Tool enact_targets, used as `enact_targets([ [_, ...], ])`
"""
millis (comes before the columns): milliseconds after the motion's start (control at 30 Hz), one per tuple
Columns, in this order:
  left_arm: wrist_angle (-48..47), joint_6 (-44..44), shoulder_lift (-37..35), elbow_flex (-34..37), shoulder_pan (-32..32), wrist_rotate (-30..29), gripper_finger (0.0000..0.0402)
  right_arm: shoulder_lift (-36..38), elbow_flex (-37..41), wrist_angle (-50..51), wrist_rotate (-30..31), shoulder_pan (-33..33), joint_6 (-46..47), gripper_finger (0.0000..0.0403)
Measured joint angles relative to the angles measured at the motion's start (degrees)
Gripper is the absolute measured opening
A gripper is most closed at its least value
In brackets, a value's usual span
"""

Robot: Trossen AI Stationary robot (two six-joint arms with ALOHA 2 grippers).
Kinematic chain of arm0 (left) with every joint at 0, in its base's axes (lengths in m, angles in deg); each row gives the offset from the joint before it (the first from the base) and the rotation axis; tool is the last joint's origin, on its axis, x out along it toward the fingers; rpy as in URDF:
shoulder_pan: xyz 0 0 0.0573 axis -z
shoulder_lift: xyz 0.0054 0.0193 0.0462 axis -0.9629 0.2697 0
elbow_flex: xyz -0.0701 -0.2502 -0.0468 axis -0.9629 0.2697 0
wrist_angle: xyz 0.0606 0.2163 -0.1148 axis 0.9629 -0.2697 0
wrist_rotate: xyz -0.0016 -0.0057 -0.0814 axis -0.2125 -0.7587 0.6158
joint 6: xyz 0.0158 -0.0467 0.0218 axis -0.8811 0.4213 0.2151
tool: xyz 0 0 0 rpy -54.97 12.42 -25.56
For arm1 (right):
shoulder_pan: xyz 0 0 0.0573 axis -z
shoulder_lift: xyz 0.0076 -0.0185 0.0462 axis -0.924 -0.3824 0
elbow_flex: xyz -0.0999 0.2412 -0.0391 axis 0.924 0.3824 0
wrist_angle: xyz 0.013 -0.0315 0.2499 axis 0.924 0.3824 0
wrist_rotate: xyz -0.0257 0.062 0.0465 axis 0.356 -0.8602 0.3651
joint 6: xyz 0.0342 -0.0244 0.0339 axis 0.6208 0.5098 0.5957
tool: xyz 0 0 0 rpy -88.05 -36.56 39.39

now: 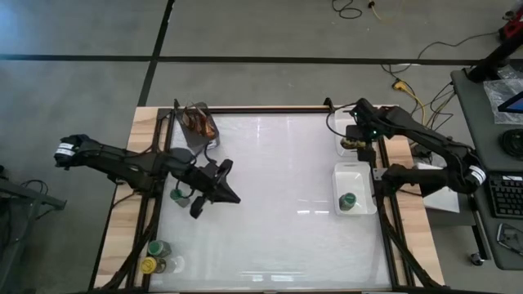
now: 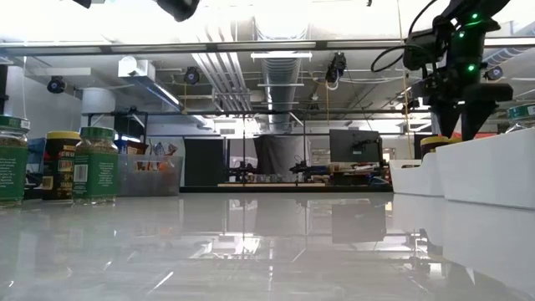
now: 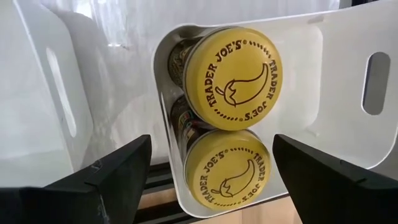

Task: Sort spices by type
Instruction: Put the yellow seasoning bottle into the top white bin

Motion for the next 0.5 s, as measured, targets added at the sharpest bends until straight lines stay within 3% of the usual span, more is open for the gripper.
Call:
enact_targets([
  [400,1.90,-0.02,3.64,-0.01,-0.57,0.10,0.0000,0.38,-7.77,1.99,-0.15,-0.96,2.35,0.0308],
  [500,1.80,0.08,5.97,-0.92,-0.57,-0.15,0.0000,0.34,-11.04,1.91,-3.36,-2.12,4.82,0.0306],
])
